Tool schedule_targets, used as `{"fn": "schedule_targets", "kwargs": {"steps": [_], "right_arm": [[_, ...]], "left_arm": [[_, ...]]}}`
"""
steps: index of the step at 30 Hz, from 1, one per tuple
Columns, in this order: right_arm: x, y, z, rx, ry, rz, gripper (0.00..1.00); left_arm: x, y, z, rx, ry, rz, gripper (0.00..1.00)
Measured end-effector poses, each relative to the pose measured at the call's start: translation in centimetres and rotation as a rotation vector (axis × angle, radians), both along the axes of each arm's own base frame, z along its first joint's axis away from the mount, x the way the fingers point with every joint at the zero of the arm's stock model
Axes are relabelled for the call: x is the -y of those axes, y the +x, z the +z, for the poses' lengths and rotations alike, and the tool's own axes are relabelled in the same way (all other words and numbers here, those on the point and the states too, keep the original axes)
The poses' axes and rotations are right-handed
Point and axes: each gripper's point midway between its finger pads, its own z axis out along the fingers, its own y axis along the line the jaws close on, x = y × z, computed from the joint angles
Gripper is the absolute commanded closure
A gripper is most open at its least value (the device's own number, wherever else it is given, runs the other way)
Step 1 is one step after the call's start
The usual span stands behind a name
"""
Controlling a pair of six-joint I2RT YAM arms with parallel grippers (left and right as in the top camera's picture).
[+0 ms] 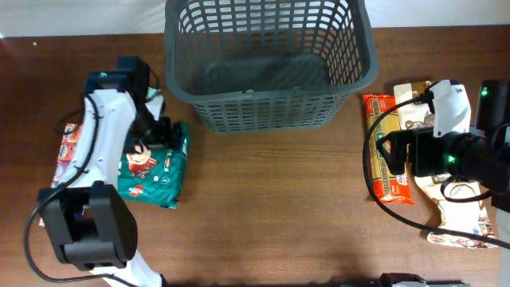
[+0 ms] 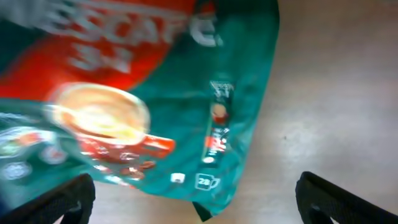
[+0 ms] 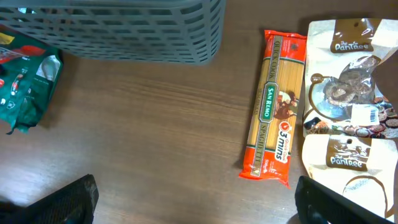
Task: Pack container
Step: 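Lower the left gripper and grasp the Nescafe bag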
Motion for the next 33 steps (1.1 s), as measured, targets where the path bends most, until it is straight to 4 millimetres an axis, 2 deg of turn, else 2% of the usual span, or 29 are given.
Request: {"fn": "schedule_targets", "kwargs": {"steps": [7, 12, 18, 24, 33], "right_arm": [[0.0, 0.1, 0.0, 0.004, 0.0, 0.0, 0.01], [0.0, 0.0, 0.0, 0.003, -0.002, 0.002, 0.01], [0.0, -0.2, -0.1, -0.003, -0.011, 0.018, 0.01], [0.0, -0.2, -0.2, -0.006, -0.013, 0.021, 0.01], [0.0, -0.3, -0.2, -0.007, -0.014, 0.022, 0.01]], "left_arm": [[2.1, -3.7, -4.5, -0.123, -0.005, -0.05, 0.01], [2.1, -5.1, -6.5, -0.156, 0.017, -0.04, 0.01], [1.2, -4.5, -7.1, -0.122, 0.079, 0.007, 0.01], [-0.2, -2.9, -7.4, -0.046, 0.163, 0.054, 0.01], [-0.8, -1.2, -7.7, 0.034, 0.202, 0.075, 0.01]]}}
